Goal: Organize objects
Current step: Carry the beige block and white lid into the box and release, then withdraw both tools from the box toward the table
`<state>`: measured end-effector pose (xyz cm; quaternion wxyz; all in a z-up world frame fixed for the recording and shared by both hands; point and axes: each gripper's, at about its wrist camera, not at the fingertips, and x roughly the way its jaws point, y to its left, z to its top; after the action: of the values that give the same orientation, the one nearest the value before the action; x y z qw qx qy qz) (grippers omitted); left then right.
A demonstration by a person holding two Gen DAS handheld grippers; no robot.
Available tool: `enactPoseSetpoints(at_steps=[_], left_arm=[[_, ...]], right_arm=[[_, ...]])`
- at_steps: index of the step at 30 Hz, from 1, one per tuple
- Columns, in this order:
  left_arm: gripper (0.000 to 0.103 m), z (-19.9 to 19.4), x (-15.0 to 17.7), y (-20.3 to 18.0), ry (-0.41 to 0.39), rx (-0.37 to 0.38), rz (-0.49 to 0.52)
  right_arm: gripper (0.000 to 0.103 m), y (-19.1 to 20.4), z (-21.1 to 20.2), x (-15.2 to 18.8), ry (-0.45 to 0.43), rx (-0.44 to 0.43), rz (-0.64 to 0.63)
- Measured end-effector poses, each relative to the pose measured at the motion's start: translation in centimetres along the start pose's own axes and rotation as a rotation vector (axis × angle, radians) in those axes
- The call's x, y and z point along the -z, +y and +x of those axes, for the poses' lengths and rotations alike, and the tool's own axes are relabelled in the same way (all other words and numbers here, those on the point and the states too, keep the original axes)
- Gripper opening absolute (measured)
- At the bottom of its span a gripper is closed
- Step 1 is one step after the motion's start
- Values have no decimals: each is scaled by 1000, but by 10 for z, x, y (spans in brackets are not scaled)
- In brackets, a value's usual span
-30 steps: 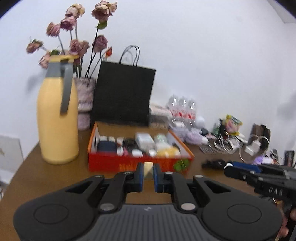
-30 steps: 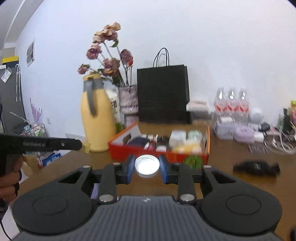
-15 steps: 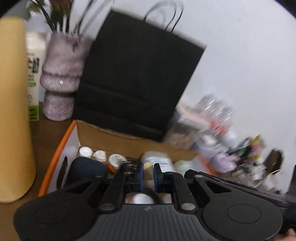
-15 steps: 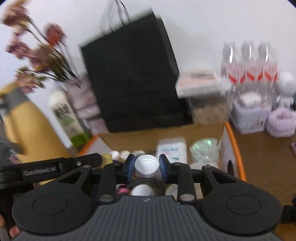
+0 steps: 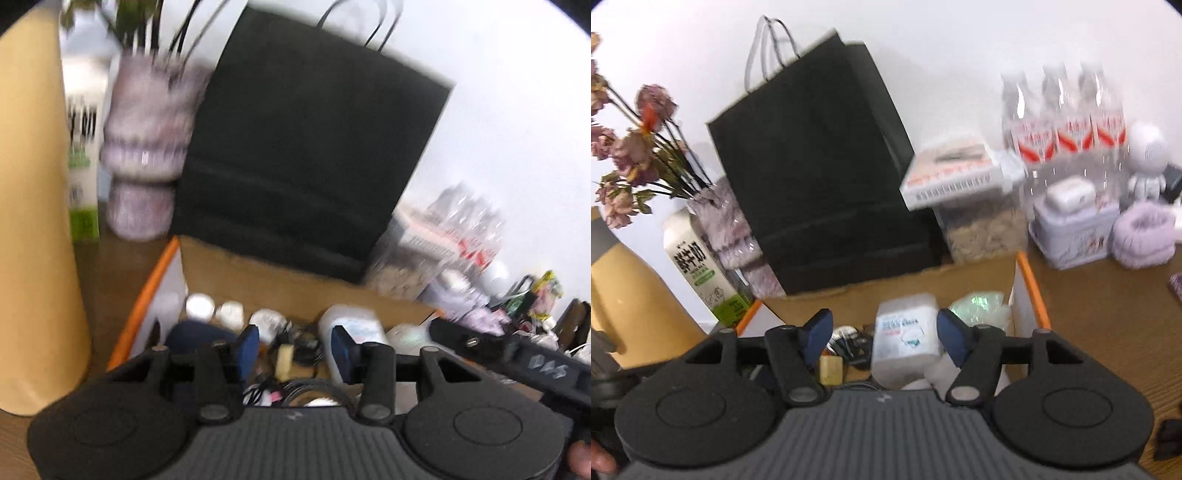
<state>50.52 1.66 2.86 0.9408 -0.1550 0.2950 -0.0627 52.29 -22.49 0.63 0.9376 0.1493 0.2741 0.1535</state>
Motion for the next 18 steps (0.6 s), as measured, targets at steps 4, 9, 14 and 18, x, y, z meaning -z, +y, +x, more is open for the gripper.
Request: enactPoseSetpoints(at_steps=[4, 9, 14, 18], left_arm=[[69, -62, 1, -6, -92, 65, -40], [72, -147, 28, -12, -96, 29, 100], [87, -227, 95, 0, -63, 162, 100], [87, -273, 171, 3, 5, 98, 143]], right_arm=[[77, 25, -42, -5, -76, -11, -84], [84, 39, -106, 17, -53, 17, -178], [101, 58, -188, 80, -46, 33, -310], [103, 62, -252, 151, -26, 22, -335]])
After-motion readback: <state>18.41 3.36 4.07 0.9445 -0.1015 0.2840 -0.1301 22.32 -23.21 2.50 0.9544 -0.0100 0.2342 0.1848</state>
